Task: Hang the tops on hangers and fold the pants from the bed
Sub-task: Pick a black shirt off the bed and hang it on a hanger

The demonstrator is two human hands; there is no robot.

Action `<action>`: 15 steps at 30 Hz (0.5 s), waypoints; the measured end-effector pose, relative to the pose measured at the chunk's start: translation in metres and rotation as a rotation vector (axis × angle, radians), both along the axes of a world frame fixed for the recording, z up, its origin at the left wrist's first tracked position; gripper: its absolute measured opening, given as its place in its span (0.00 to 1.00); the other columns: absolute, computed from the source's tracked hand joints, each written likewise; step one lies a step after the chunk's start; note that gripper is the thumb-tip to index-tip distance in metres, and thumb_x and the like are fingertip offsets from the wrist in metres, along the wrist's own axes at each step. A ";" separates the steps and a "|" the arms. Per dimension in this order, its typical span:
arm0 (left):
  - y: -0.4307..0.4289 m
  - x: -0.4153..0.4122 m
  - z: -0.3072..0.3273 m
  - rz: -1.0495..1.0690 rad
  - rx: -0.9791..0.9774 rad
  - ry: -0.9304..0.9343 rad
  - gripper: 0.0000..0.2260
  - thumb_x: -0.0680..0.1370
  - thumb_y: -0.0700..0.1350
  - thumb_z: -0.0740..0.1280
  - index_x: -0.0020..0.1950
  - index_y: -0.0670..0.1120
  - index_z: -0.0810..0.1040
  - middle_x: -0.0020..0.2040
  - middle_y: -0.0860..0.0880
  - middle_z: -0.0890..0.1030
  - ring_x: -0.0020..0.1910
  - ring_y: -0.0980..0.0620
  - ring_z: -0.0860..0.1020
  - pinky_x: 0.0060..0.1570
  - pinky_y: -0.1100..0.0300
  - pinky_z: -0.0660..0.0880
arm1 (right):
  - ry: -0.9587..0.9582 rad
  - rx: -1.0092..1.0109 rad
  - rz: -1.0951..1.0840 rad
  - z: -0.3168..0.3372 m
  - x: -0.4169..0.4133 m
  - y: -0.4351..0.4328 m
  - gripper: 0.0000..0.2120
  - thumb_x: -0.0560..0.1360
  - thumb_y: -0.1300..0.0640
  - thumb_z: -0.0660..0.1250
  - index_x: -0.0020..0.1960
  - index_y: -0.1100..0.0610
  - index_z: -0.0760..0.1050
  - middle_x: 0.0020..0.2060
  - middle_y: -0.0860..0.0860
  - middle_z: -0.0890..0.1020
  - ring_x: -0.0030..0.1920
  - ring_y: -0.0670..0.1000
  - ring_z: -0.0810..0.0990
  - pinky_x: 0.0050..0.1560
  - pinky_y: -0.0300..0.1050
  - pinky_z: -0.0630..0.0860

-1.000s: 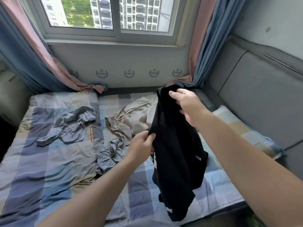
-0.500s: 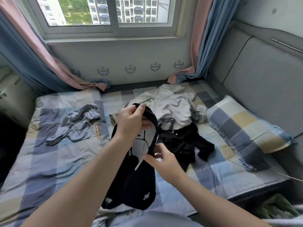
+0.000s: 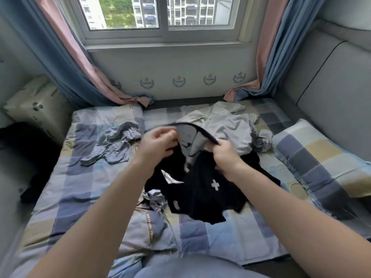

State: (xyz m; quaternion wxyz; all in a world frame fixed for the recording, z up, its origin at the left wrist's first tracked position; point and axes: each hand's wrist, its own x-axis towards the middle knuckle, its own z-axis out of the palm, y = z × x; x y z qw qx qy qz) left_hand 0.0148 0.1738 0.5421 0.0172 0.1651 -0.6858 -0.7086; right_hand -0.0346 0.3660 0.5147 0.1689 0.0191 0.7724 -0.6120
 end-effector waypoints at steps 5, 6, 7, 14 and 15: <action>0.038 0.029 -0.058 -0.444 -0.131 -0.215 0.25 0.70 0.53 0.79 0.64 0.51 0.76 0.59 0.49 0.82 0.56 0.54 0.82 0.51 0.61 0.79 | -0.139 -0.166 -0.153 0.038 -0.027 0.001 0.13 0.81 0.65 0.56 0.47 0.58 0.78 0.39 0.55 0.83 0.42 0.54 0.83 0.39 0.49 0.81; 0.047 0.033 -0.066 -0.503 -0.128 -0.219 0.28 0.67 0.54 0.80 0.64 0.52 0.75 0.59 0.51 0.82 0.56 0.57 0.82 0.53 0.61 0.79 | -0.146 -0.209 -0.171 0.043 -0.029 0.002 0.13 0.81 0.66 0.56 0.46 0.58 0.78 0.37 0.54 0.84 0.39 0.53 0.84 0.36 0.47 0.82; 0.055 0.035 -0.071 -0.533 -0.116 -0.216 0.30 0.65 0.56 0.80 0.63 0.53 0.75 0.58 0.53 0.83 0.56 0.58 0.82 0.54 0.61 0.79 | -0.153 -0.256 -0.185 0.048 -0.030 0.002 0.13 0.81 0.66 0.56 0.46 0.59 0.78 0.35 0.54 0.84 0.37 0.52 0.84 0.34 0.47 0.82; 0.078 0.022 -0.070 -0.302 -0.117 0.030 0.07 0.83 0.43 0.65 0.57 0.46 0.82 0.52 0.52 0.85 0.53 0.54 0.83 0.56 0.53 0.79 | -0.191 -0.545 -0.327 0.065 -0.038 0.012 0.12 0.83 0.64 0.55 0.47 0.62 0.76 0.32 0.56 0.83 0.31 0.51 0.83 0.31 0.44 0.81; 0.075 0.019 -0.067 -0.255 -0.068 0.045 0.07 0.83 0.42 0.64 0.54 0.42 0.81 0.49 0.49 0.85 0.50 0.51 0.83 0.54 0.50 0.78 | -0.187 -0.572 -0.351 0.065 -0.039 0.018 0.11 0.84 0.63 0.55 0.49 0.61 0.76 0.36 0.56 0.83 0.34 0.51 0.83 0.32 0.45 0.81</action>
